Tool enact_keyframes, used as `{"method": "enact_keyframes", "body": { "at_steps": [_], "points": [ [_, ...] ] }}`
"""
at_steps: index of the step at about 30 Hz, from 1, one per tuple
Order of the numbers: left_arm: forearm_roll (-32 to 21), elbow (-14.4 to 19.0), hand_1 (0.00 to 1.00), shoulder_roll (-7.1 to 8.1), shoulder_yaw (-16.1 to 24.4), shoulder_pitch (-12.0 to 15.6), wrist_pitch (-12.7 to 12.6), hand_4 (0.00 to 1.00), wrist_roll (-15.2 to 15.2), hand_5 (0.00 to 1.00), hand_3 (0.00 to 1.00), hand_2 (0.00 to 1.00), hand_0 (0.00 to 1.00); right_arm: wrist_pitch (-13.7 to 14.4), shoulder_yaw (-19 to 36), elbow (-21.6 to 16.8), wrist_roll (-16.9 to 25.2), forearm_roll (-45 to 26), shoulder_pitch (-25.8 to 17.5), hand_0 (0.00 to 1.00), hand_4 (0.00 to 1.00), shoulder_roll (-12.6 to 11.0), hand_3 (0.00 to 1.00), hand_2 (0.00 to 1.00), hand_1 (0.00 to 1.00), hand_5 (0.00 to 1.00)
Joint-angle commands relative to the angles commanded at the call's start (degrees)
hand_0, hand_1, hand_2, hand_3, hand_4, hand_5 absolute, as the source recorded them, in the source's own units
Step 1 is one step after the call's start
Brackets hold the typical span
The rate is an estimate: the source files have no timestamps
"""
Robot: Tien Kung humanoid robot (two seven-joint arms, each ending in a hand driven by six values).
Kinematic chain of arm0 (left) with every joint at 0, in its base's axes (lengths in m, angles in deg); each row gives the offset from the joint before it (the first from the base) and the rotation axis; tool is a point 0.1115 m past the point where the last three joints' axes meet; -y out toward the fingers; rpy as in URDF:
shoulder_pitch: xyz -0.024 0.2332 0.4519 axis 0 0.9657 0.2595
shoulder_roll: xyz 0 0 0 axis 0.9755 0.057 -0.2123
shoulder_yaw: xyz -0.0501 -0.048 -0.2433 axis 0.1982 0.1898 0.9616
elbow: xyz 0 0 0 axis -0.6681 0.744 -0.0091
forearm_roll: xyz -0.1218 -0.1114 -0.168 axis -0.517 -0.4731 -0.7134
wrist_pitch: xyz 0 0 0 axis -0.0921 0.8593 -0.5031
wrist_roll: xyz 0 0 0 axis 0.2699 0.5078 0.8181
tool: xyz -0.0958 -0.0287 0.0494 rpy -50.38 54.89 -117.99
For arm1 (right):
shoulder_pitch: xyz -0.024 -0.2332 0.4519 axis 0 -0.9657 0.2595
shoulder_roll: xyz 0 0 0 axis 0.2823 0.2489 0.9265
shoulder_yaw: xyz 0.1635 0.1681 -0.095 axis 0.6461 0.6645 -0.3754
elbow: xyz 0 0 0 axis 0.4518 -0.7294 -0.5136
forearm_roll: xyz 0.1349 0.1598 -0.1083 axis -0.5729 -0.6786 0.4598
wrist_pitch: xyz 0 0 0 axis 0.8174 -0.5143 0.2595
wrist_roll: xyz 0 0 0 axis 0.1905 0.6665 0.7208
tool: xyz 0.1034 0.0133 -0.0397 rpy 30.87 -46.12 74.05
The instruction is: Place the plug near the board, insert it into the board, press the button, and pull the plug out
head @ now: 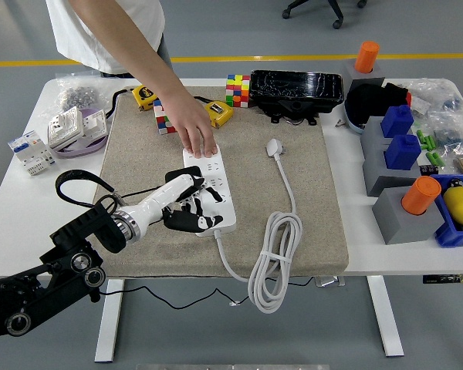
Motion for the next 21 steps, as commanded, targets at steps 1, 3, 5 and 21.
{"method": "enact_keyframes", "body": {
  "at_steps": [1,3,5,21],
  "points": [
    [0.2,0.0,0.078,-0.05,0.0,0.0,0.2,0.758,-0.4,0.220,0.622,0.191,0.163,0.0,0.2,0.0,0.0,0.0,0.0,0.681,0.937,0.1,0.600,0.693,0.687,0.532],
    [0.5,-0.1,0.078,-0.12,0.0,-0.1,0.7,0.758,-1.2,0.220,0.622,0.191,0.163,0.0,0.4,0.0,0.0,0.0,0.0,0.681,0.937,0.1,0.600,0.693,0.687,0.532],
    [0.9,-0.3,0.078,-0.20,0.0,-0.4,1.6,0.758,-2.7,0.220,0.622,0.191,0.163,0.0,0.7,0.0,0.0,0.0,0.1,0.681,0.937,0.2,0.600,0.693,0.687,0.532],
    [1.5,-0.9,0.049,-0.79,-1.0,-1.0,3.1,0.773,-5.3,0.216,0.651,0.134,0.108,0.1,2.2,0.1,0.0,0.2,0.6,0.681,0.937,0.6,0.600,0.695,0.688,0.532]
  ]
}}
